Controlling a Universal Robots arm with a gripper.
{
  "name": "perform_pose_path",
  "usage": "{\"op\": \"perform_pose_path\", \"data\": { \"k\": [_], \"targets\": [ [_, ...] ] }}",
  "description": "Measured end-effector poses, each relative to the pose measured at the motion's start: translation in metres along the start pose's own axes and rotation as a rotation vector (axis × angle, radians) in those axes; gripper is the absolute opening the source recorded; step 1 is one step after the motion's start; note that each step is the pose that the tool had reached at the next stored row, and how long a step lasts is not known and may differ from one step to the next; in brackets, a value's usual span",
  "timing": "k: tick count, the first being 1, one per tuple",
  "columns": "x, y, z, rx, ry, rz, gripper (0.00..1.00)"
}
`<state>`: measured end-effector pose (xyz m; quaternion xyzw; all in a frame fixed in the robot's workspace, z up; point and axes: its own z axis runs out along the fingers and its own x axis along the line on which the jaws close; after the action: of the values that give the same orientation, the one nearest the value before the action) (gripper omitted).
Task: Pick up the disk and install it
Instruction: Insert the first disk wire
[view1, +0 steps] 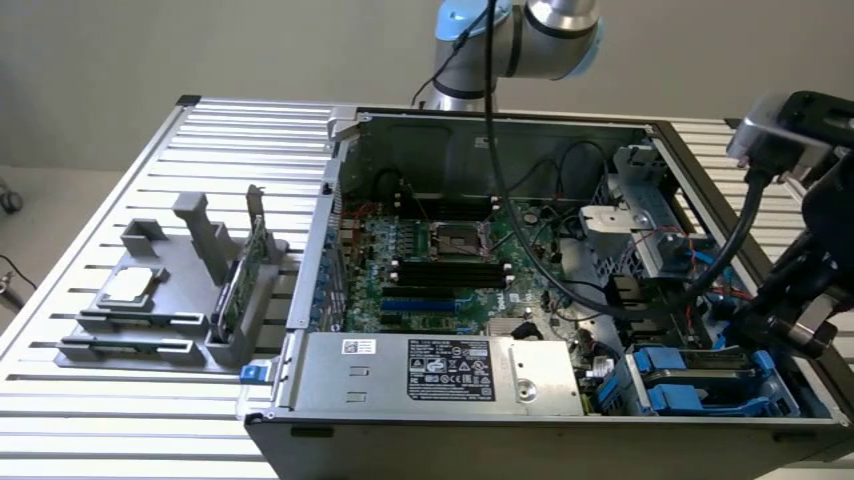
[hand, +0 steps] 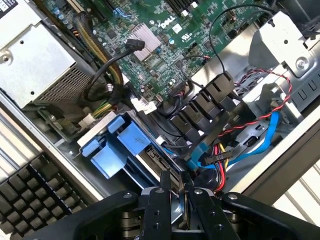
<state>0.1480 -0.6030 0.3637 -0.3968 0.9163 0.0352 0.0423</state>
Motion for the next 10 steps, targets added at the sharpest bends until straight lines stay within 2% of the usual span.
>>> {"op": "perform_pose_path", "data": {
  "k": [6,10],
  "targets": [
    [0.0000,0.0000,0.0000,0.0007,0.0017,0.072,0.22],
    [0.0000,0.0001,0.0000,0.0040,0.0008,0.127,0.22]
  ]
}}
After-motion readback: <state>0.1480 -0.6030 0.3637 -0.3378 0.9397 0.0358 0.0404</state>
